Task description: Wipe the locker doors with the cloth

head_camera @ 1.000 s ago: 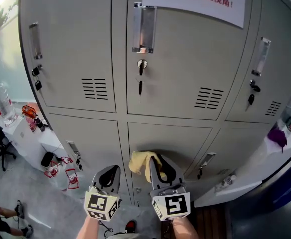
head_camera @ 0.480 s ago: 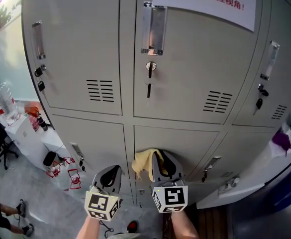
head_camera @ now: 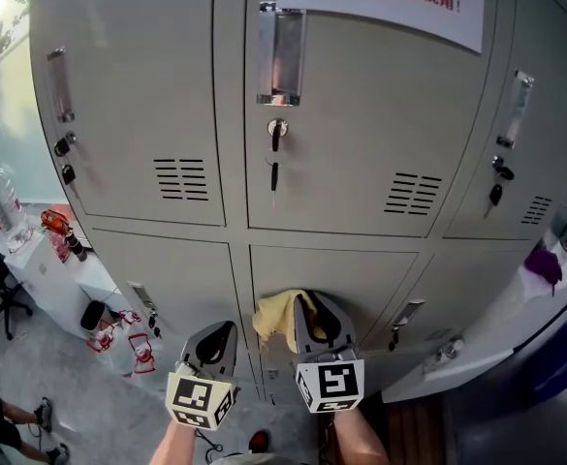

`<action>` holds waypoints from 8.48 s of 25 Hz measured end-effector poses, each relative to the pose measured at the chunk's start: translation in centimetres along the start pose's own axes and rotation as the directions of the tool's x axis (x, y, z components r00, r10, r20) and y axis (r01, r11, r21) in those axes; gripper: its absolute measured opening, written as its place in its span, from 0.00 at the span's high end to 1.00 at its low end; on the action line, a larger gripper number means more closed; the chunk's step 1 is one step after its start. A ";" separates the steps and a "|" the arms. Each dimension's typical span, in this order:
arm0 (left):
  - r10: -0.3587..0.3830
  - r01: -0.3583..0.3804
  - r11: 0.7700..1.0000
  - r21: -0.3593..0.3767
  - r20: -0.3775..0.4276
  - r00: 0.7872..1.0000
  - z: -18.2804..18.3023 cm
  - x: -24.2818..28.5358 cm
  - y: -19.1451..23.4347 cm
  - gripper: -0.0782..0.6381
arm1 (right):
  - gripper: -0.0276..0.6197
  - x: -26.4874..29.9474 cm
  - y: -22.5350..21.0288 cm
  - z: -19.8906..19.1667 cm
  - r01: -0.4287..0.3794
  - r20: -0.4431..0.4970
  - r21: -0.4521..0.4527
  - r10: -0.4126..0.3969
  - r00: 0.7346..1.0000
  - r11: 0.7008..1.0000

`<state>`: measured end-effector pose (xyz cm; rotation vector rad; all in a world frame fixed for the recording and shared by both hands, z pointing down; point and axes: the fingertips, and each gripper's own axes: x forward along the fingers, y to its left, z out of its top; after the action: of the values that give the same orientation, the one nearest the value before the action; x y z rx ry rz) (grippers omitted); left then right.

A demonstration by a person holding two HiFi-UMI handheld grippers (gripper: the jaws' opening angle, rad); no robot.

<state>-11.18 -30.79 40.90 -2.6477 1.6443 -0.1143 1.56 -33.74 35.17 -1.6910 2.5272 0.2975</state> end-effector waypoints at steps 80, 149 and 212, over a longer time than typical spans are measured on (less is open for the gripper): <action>0.003 -0.003 1.000 -0.008 -0.082 0.997 -3.8 -3.4 -4.7 0.86 | 0.85 -11.9 -0.5 -5.1 0.018 -0.078 0.108 -0.009 0.997 0.994; -0.104 0.103 0.995 -0.008 -0.092 0.990 -4.2 0.9 -7.0 0.86 | 0.85 -8.7 -11.0 -14.3 0.272 -0.256 0.019 -0.259 0.931 0.962; -0.005 0.006 1.000 0.020 -0.051 0.999 -5.2 -20.3 -16.2 0.86 | 0.85 -34.4 0.0 -6.3 0.157 -0.192 0.022 -0.150 0.970 0.987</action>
<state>-6.05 -5.31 45.96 -2.6559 1.6412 -0.1988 15.04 -3.89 47.51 -1.9738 2.4892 0.0802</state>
